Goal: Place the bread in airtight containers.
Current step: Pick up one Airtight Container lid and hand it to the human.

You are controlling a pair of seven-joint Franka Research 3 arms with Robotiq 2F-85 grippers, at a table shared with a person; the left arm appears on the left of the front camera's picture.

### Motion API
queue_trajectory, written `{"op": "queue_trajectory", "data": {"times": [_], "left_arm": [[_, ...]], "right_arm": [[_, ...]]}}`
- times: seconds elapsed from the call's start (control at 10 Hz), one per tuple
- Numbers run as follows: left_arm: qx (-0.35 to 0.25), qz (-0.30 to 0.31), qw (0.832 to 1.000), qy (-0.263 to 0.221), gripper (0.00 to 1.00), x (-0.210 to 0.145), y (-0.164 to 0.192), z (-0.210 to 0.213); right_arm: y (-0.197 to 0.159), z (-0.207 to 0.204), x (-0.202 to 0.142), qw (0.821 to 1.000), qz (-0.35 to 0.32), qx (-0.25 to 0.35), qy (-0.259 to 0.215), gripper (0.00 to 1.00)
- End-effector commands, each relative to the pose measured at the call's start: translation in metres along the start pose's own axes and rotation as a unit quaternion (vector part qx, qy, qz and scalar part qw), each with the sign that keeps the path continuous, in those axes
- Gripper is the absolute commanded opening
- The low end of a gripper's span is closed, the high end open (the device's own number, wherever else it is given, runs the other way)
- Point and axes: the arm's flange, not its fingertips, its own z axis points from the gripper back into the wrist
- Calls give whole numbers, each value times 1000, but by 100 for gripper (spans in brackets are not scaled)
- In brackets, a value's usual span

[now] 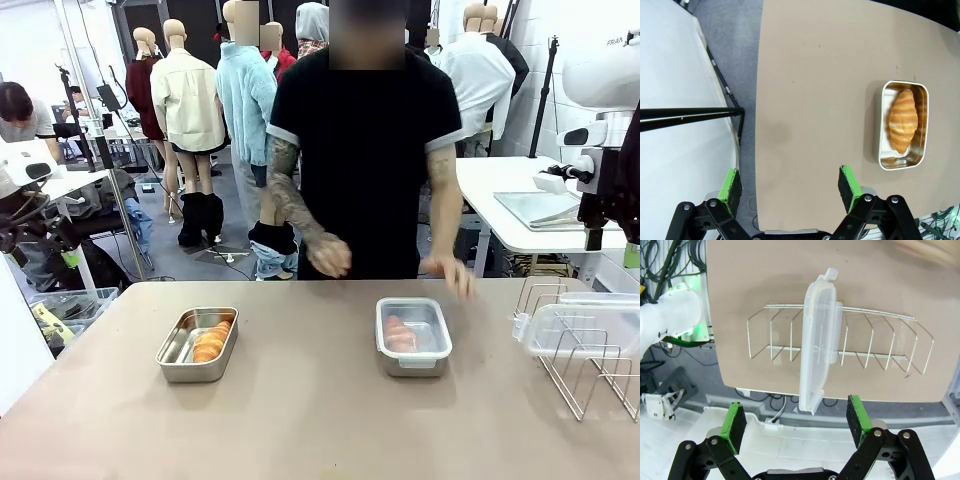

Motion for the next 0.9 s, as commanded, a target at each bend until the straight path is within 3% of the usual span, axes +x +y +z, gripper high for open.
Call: {"op": "queue_trajectory", "data": {"times": [0.0,0.8], "left_arm": [[14,8,1000,1,100,-2,0,1],[14,8,1000,1,100,-2,0,1]], "right_arm": [[1,1,-1,1000,2,-1,7,100],[1,1,-1,1000,2,-1,7,100]]}}
